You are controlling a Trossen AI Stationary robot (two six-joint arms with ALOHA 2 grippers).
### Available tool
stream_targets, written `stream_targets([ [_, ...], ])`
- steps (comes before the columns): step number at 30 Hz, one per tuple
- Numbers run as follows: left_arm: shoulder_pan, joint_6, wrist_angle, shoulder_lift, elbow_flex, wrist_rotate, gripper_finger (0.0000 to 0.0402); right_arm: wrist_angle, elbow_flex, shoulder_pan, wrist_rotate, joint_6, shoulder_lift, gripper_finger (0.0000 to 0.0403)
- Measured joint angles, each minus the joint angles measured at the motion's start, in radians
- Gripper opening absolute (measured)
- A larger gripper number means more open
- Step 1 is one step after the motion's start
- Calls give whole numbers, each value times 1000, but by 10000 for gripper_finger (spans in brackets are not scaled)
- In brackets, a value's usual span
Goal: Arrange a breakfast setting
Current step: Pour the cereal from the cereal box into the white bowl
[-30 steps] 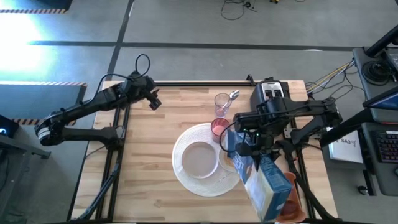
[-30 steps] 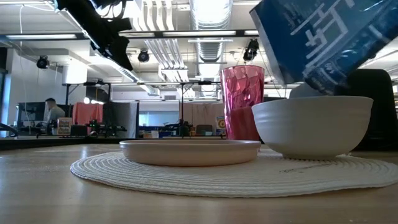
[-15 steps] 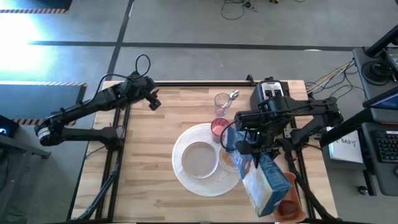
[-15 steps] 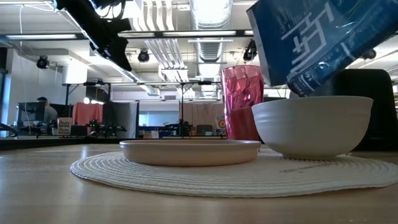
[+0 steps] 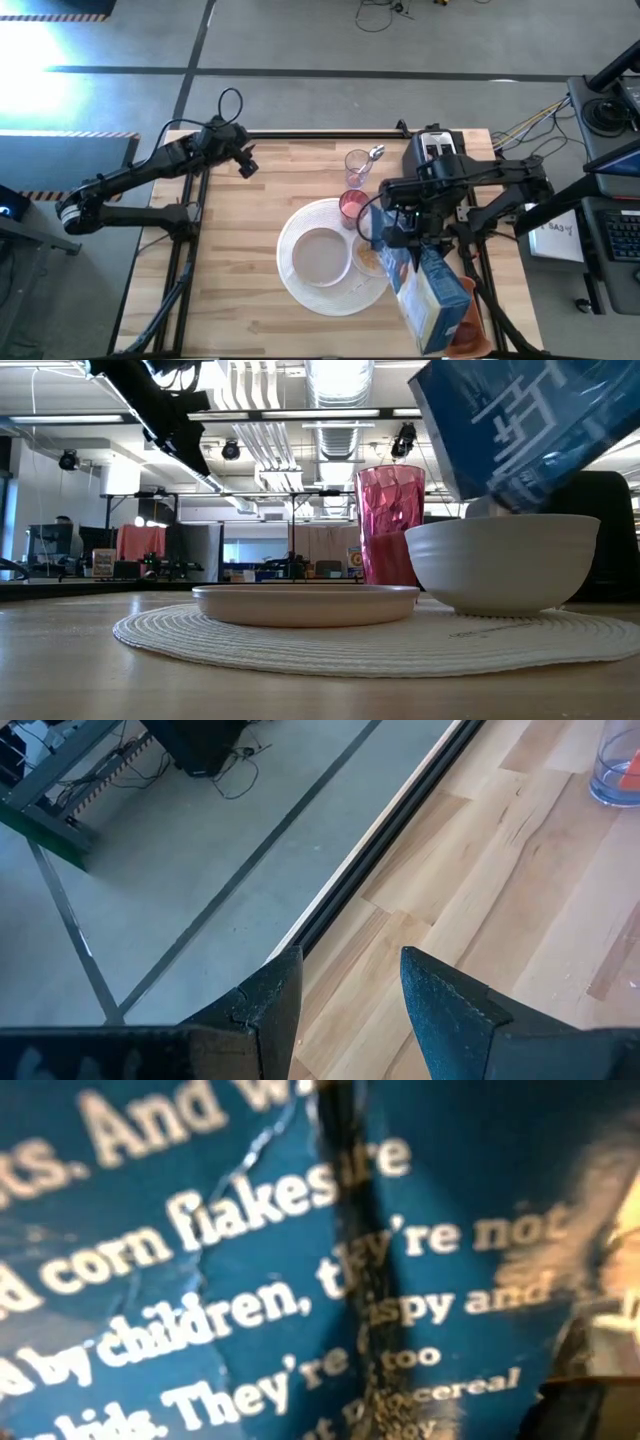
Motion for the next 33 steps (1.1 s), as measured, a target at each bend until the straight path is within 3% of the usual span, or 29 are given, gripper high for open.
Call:
stream_targets([
  [17,2,-4,-19,-21,0,0,155,2,-17,10,-11,-31,-16,150],
  [19,2,-4,-20,-22,0,0,155,6,-24,10,9,19,-25,150],
  [27,2,-4,-23,-27,0,0,155,-1,-37,9,29,-67,-36,150],
  [30,2,-5,-26,-32,0,0,155,19,-46,10,62,35,-69,150],
  [33,2,-5,-32,-35,0,0,155,-6,-52,9,71,-7,-68,150],
])
